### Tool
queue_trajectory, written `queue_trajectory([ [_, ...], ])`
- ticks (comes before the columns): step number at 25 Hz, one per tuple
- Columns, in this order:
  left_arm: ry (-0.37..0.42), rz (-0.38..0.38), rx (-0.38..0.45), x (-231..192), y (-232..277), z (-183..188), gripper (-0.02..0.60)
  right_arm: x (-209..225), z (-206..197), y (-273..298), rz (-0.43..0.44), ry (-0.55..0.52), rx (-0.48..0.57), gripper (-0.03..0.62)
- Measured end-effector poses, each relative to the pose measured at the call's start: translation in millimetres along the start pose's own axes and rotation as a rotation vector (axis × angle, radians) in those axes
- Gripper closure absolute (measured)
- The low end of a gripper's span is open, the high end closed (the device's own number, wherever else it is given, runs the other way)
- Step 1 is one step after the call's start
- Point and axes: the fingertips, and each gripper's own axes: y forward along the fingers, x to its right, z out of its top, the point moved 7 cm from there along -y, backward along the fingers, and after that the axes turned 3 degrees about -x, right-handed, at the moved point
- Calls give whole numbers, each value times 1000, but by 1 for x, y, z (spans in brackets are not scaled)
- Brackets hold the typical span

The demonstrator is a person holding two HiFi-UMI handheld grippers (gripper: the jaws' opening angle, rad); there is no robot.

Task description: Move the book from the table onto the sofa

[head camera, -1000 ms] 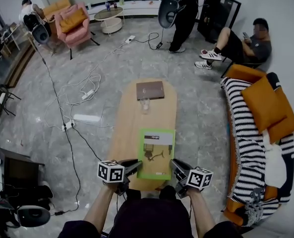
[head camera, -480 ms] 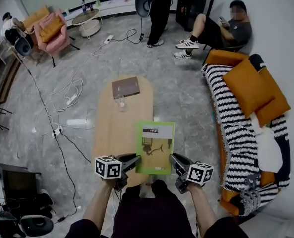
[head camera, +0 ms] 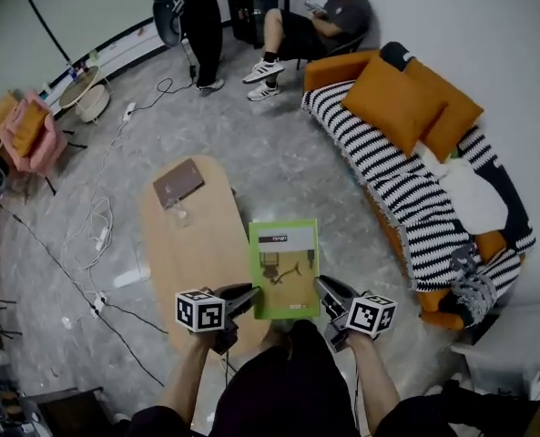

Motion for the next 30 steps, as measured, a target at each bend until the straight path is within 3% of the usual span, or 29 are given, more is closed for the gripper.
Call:
queue_trajectory([
  [7,137,-144,-192,29,54,-8,499,18,-41,-78,-135,88,221,500],
  [15,318,-264,-361,86,125,-12,499,37,-74,-161,-269,170,405,502],
  [30,424,-376,-513,192,280,-18,499,119,-41,-298,-361,228,578,503],
])
